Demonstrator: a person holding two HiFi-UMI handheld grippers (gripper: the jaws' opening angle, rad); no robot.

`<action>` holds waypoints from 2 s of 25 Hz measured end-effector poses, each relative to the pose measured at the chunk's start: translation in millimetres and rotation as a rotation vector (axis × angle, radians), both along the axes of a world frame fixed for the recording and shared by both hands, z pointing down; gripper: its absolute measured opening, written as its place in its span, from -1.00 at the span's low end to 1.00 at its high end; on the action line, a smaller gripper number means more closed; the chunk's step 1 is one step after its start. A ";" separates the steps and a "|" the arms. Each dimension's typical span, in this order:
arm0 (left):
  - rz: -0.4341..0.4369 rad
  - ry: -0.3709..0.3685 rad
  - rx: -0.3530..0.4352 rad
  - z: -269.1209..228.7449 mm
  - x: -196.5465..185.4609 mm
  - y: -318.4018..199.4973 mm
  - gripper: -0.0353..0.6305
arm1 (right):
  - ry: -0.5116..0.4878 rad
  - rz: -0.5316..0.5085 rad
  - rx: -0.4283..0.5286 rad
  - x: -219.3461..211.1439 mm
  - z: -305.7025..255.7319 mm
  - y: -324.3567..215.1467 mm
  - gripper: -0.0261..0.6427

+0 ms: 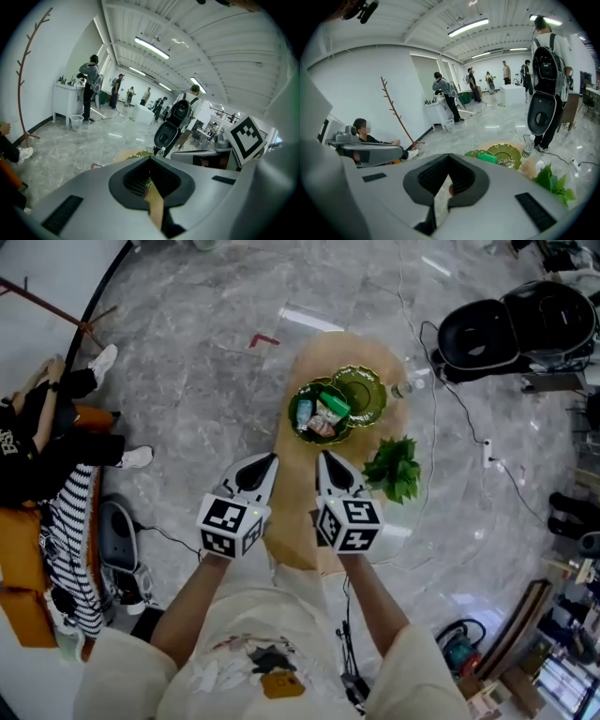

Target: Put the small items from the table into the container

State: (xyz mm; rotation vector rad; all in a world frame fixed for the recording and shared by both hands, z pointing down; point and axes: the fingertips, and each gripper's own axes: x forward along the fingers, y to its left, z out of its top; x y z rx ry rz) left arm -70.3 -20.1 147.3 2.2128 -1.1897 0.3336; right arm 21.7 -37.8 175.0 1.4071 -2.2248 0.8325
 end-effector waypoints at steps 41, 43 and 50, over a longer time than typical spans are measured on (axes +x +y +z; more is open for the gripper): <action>0.000 -0.040 0.089 -112.1 34.4 178.7 -0.87 | -0.045 -0.001 0.247 12.4 -136.2 184.3 -0.90; -0.001 -0.043 0.095 -112.1 35.7 185.1 -0.87 | -0.042 0.004 0.244 11.5 -134.9 191.2 -0.90; -0.004 -0.055 0.120 -105.5 42.1 191.1 -0.87 | -0.038 -0.044 0.247 7.7 -132.2 196.7 -0.90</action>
